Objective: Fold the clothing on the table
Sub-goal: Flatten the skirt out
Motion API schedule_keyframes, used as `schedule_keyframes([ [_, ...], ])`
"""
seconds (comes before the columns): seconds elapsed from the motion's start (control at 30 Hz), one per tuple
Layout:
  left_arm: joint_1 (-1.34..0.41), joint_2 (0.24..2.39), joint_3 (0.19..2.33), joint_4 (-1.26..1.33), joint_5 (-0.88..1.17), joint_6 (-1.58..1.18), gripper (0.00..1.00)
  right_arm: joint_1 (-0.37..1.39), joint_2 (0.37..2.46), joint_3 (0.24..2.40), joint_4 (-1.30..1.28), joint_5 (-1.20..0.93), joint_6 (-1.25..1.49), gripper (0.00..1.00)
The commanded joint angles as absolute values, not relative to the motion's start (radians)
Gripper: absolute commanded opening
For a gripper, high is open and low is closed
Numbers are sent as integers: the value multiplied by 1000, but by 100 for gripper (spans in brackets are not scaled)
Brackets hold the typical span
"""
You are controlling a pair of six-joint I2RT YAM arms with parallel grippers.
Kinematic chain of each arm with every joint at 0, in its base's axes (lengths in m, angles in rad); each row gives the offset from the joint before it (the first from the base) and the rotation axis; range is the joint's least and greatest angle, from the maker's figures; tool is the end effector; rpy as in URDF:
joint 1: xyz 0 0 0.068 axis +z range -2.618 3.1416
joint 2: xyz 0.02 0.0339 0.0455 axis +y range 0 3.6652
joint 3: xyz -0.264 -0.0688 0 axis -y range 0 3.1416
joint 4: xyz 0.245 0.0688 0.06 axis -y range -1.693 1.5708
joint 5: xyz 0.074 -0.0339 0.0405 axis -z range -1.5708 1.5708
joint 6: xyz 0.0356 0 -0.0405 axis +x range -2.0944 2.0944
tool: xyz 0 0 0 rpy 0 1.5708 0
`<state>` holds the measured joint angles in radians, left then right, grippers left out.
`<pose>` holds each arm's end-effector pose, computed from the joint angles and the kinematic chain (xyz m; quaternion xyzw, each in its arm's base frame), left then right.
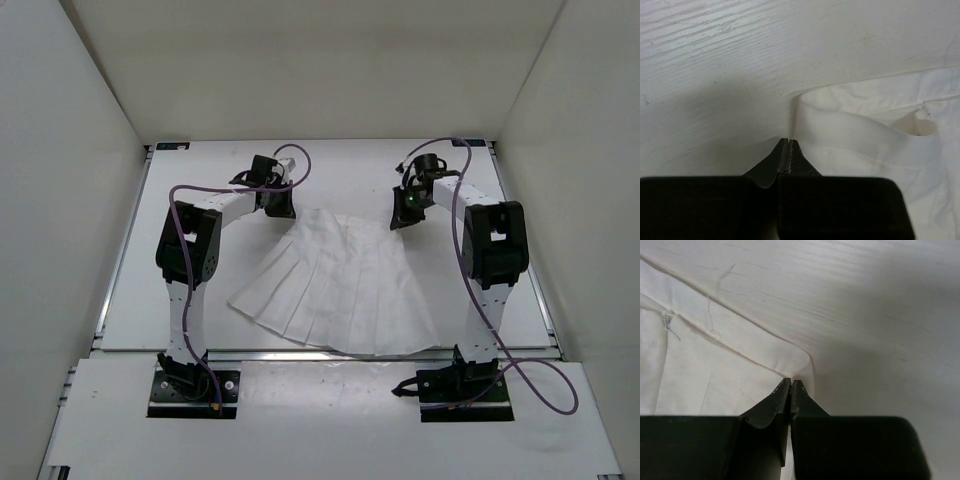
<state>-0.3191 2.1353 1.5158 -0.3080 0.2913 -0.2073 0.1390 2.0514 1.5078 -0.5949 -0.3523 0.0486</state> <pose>0.4339 -0.1541 0.1566 0.0983 0.9346 -0.2143 0.2662 0.4219 0.0714 0.1747 -0.0810 0.9589 0.1902 0.1942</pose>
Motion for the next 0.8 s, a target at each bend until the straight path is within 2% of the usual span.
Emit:
schedule_keyframes([
  [0.0,-304,2118,1510,-347,230,-184,0,103,2011,1477,-572,-350,29,0],
  [0.17,-294,2102,1511,-357,221,-178,0,84,2025,1488,-589,-360,17,0],
  [0.2,-295,2102,1517,-356,232,-181,0,86,2028,1494,-594,-373,23,2],
  [0.23,-296,2100,1523,-357,248,-181,0,92,2031,1512,-595,-383,21,11],
  [0.27,-299,2095,1535,-360,256,-176,5,92,2022,1529,-595,-403,23,16],
  [0.3,-301,2088,1540,-357,271,-181,13,97,2022,1528,-591,-405,23,29],
  [0.33,-304,2082,1554,-359,296,-175,32,104,2011,1552,-589,-417,26,39],
  [0.37,-308,2083,1569,-354,328,-166,45,110,2003,1563,-586,-417,32,47],
  [0.47,-318,2080,1580,-354,382,-143,69,114,1956,1572,-568,-419,48,60],
  [0.57,-313,2086,1589,-324,457,-141,75,101,1908,1530,-543,-416,67,65],
  [0.77,-327,2114,1545,-219,552,-192,78,83,1829,1369,-522,-371,55,68],
])
